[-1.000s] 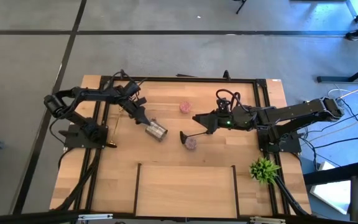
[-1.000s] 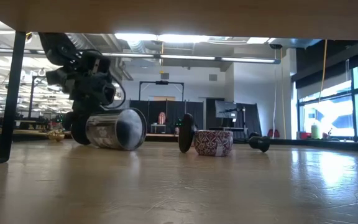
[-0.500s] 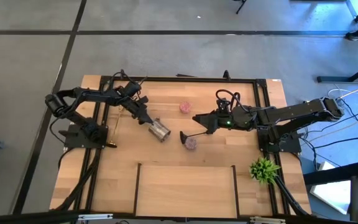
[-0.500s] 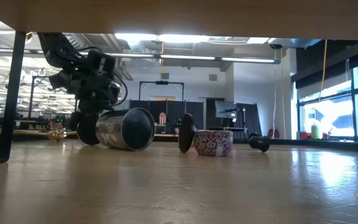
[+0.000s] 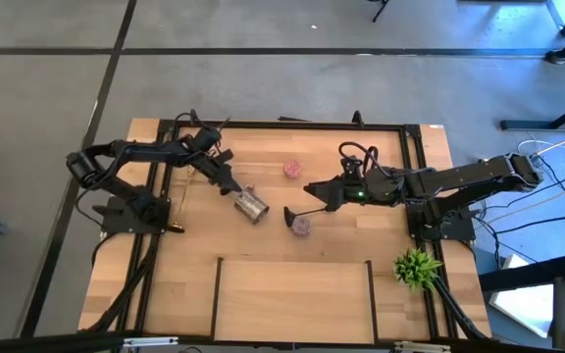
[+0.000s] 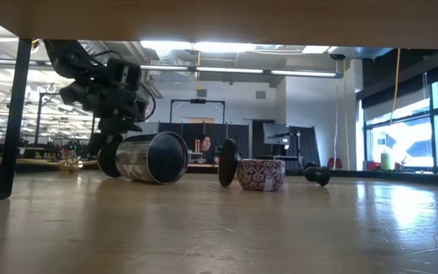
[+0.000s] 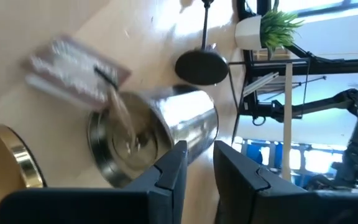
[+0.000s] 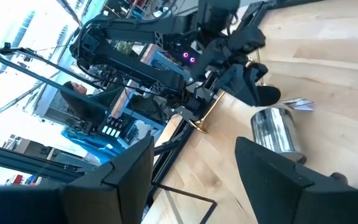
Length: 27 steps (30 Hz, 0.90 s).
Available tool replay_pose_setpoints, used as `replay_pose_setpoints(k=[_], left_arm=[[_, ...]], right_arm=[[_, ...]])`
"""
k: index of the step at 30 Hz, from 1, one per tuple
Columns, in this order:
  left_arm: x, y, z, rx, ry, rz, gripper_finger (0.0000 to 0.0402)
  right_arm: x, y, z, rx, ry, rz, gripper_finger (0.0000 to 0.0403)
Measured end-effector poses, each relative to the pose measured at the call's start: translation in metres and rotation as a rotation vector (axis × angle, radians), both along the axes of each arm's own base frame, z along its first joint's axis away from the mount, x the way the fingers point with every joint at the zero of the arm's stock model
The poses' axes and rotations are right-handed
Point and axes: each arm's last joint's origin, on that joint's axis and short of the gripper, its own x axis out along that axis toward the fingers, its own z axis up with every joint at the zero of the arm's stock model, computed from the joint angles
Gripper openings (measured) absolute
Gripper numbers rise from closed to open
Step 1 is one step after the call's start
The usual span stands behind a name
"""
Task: Pick & Place candle stick holders
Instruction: Put the silver scented candle on the shelf
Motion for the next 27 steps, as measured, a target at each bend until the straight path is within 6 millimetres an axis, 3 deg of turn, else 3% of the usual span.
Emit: replay_pose_setpoints(k=[9, 18, 27], left_arm=[[-0.007, -0.004, 0.020, 0.086, -0.022, 0.035, 0.0074], [-0.032, -0.039, 0.038, 0.104, 0.302, 0.186, 0.0074], [-0.027, -0.057, 0.057, 0.087, 0.234, 0.245, 0.0105]], right_arm=[[0.000, 0.000, 0.000, 0.005, 0.000, 0.003, 0.0229], [0.000, 0.001, 0.000, 0.015, 0.001, 0.025, 0.0229], [0.000, -0.002, -0.001, 0.010, 0.011, 0.016, 0.0229]])
